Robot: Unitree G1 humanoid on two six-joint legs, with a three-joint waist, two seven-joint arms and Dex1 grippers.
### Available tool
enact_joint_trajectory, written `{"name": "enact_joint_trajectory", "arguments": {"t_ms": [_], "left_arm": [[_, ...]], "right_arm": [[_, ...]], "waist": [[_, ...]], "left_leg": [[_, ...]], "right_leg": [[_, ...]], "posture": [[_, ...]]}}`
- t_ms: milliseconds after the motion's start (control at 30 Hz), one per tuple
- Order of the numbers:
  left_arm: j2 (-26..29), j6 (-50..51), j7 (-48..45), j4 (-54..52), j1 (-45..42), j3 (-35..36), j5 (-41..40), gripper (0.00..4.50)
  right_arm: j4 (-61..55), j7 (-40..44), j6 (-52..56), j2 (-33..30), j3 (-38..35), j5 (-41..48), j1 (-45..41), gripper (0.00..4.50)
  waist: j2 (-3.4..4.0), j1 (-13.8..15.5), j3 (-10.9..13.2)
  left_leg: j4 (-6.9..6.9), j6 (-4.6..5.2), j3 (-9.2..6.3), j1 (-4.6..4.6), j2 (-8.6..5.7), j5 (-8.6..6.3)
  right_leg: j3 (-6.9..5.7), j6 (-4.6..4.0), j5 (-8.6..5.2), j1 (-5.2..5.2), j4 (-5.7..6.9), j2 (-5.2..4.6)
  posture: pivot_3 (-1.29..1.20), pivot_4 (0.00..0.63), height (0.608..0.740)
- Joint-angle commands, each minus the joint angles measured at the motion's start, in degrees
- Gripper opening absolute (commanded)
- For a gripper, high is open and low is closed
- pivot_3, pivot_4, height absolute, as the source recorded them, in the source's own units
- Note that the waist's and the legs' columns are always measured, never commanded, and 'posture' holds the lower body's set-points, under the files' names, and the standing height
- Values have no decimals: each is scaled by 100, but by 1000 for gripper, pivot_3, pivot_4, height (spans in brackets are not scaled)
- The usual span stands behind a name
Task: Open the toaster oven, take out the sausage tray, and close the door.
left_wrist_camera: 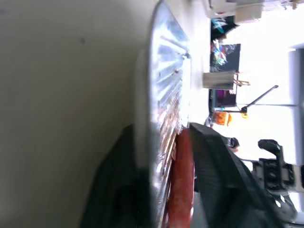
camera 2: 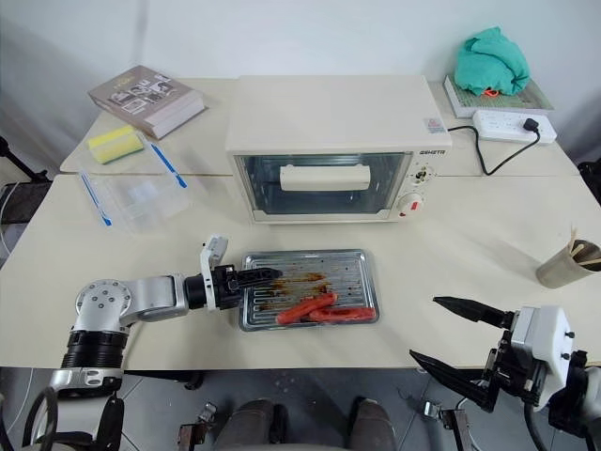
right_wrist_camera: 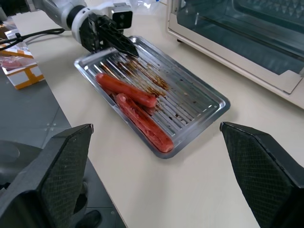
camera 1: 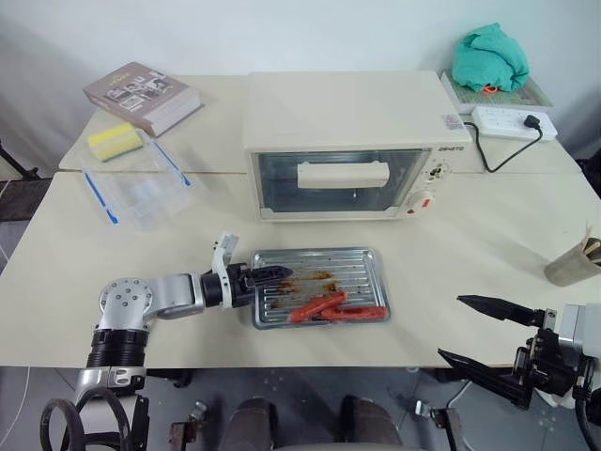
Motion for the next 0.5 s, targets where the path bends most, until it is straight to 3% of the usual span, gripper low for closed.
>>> {"name": "enact_joint_trajectory", "arguments": {"t_ms": [33, 200, 267, 333, 400, 500], "left_arm": [[50, -107, -424, -163, 7, 171, 309, 3108], [549, -424, -1358, -597, 230, 105, 1222, 4452], [1239, -1170, -2476, -1095, 725, 251, 1905, 4479], [2048, -3156, -4239, -1576, 1604, 416, 3233, 4479], [2393, -4409, -5149, -1592, 2059, 397, 4038, 4479], [2731, -5275, -6293, -1609, 2549, 599, 4451, 4479]], "right_arm": [[-108, 11, -19, -82, -50, 10, -25, 4500], [7, 105, -56, -131, 74, -55, -113, 4500], [117, 179, -101, -172, 193, -96, -282, 4500], [299, 244, -241, -163, 426, -140, -652, 4500], [465, 340, -415, -132, 580, -234, -887, 4500], [853, 608, -514, -162, 806, -205, -1270, 4500]], "waist": [[0, 4, 0], [-1, -22, -1], [-1, -84, -1], [-8, -257, -5], [-6, -302, -5], [-3, -246, -4]], "left_leg": [[0, 0, 0, 0, 0, 0], [0, 0, 1, 0, 1, 0], [-4, -2, 6, 0, 2, 0], [-17, -8, 18, 0, 12, -1], [-40, -18, 44, 4, 24, -5], [-42, -17, 43, -6, 25, -5]], "right_leg": [[0, 0, 0, 0, 0, 0], [0, 0, 0, -4, 3, 0], [2, -1, 0, -10, 5, 1], [4, -4, -2, -26, 7, 7], [3, -17, -6, -40, 0, 16], [-1, -20, -7, -45, -21, 17]], "posture": [[0, 150, 740], [0, 150, 740], [0, 150, 740], [0, 150, 740], [0, 150, 740], [0, 150, 740]]}}
